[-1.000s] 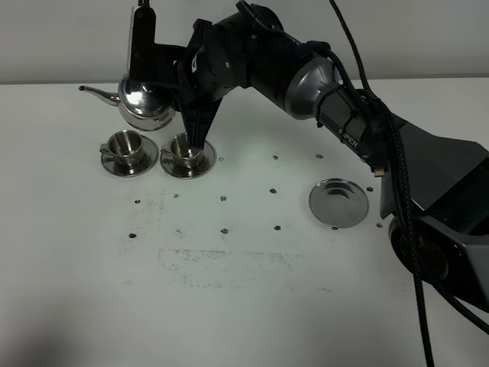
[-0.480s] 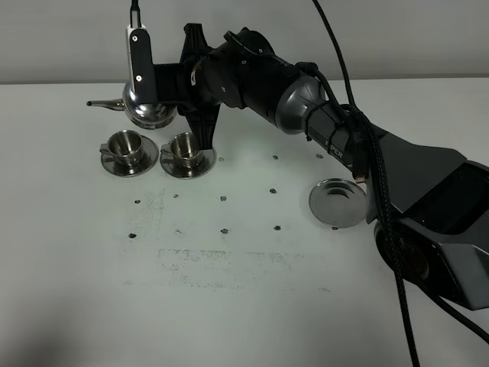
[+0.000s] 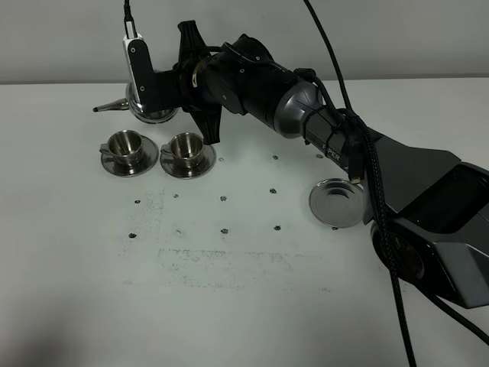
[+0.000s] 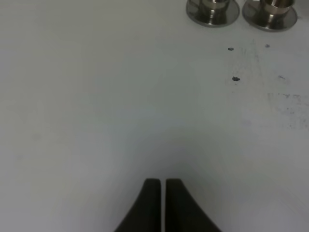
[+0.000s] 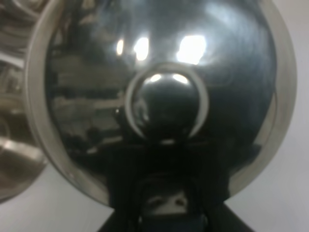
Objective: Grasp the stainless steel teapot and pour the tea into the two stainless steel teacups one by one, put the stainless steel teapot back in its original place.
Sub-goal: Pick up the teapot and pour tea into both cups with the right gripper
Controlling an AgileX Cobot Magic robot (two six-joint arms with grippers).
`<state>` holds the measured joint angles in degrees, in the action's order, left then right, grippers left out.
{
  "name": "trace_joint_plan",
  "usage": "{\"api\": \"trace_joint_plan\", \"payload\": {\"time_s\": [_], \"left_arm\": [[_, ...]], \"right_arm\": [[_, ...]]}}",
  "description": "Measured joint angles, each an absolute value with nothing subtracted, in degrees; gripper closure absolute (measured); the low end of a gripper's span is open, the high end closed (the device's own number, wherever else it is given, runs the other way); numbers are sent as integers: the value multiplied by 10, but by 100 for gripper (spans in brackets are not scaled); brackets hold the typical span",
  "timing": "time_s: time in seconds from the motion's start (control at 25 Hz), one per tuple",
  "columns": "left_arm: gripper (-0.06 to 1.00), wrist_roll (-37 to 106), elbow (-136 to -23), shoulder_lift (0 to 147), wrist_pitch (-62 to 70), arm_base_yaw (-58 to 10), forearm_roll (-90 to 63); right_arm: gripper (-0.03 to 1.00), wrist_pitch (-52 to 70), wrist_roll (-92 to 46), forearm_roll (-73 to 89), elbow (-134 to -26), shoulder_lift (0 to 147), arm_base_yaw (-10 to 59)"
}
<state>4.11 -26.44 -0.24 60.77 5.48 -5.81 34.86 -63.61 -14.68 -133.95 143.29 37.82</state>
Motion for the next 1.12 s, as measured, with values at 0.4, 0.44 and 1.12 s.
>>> {"api": "trace_joint_plan", "payload": {"time_s": [0.4,0.44,1.12], "left_arm": [[89,41,-264,-2,608,55,-58],[89,41,-264,-2,608,55,-58],[89,41,-264,-2,608,55,-58]], "right_arm": [[79,331,-694,-153,-1340,1433,378],[79,330,-694,-154,-1340,1433,378],[79,322,-698,-181,-1340,1439,367]]}}
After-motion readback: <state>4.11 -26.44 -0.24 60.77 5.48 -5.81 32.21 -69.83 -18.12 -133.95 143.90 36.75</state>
